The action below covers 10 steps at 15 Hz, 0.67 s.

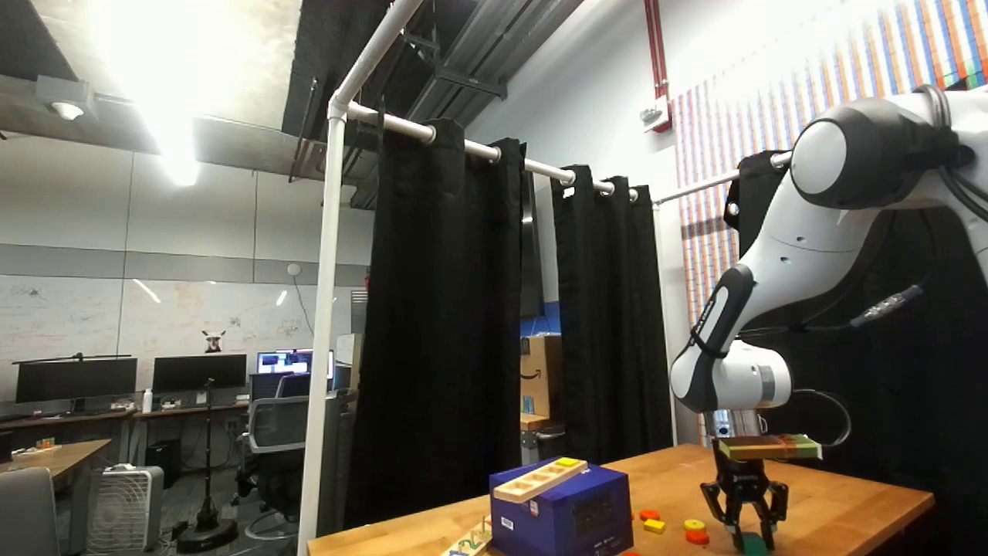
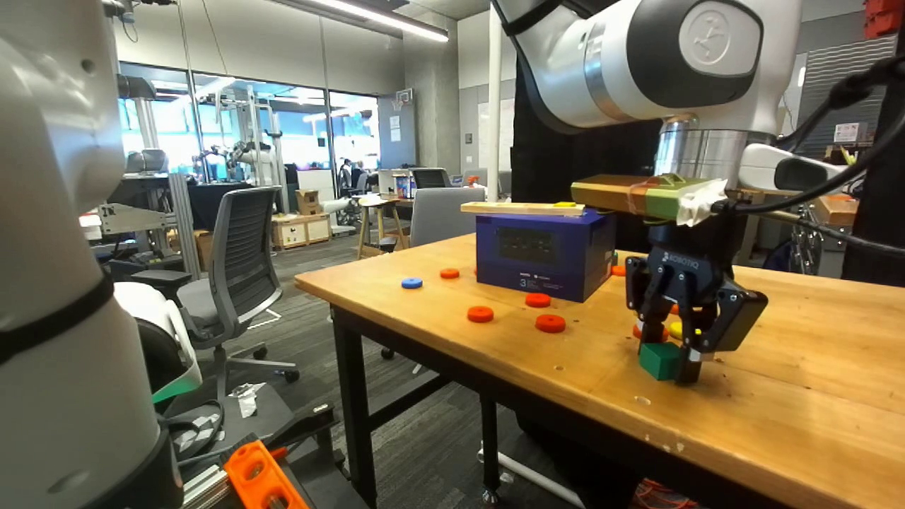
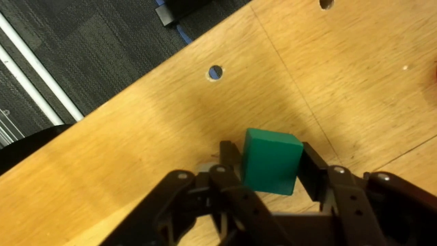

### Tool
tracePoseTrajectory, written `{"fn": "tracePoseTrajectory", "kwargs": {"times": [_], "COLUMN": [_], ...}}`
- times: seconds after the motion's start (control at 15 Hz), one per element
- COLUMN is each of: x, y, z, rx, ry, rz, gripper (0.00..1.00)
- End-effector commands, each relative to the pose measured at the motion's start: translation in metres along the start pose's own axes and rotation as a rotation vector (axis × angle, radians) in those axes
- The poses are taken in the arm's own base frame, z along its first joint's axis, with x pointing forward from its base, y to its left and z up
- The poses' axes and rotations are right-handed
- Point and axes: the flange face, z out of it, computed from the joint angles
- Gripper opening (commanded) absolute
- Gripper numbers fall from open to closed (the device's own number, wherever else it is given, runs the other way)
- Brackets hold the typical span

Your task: Put the green block on the wooden board on top of the blue box

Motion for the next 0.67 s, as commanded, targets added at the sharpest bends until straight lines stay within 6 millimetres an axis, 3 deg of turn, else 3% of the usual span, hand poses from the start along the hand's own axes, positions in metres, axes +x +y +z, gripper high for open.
{"fn": "tracePoseTrajectory", "kwargs": {"times": [0.0,0.07,0.27,0.6], "x": [0.008,0.008,0.001,-0.02], "y": [0.002,0.002,-0.001,-0.014], "z": [-0.003,-0.003,-0.015,-0.064], "rx": [0.023,0.025,0.029,0.052], "ry": [-0.008,-0.007,0.006,0.07], "rz": [-0.01,-0.01,-0.026,-0.069], "gripper": [0.2,0.13,0.16,0.16]}}
